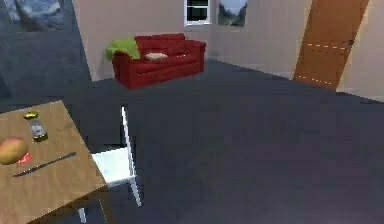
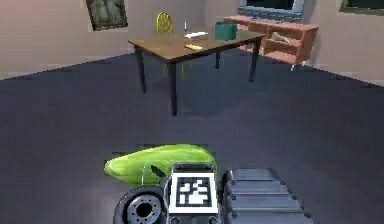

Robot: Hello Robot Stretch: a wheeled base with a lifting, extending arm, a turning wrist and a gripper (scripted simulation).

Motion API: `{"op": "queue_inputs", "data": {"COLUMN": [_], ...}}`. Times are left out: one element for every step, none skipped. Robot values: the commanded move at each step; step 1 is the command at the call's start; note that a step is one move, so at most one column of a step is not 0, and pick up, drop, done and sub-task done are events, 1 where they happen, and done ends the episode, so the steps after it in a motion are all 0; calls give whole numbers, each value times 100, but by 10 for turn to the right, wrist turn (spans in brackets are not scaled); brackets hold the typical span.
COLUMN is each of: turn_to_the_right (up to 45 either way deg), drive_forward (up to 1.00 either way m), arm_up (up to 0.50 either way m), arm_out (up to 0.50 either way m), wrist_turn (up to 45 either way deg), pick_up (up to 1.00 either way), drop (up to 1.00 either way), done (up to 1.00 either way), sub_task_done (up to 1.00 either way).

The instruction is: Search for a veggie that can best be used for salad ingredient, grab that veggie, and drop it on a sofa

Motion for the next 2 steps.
{"op": "queue_inputs", "data": {"turn_to_the_right": [0, 0], "drive_forward": [100, 100], "arm_up": [0, 0], "arm_out": [0, 0], "wrist_turn": [0, 0], "pick_up": [0, 0], "drop": [0, 0], "done": [0, 0], "sub_task_done": [0, 0]}}
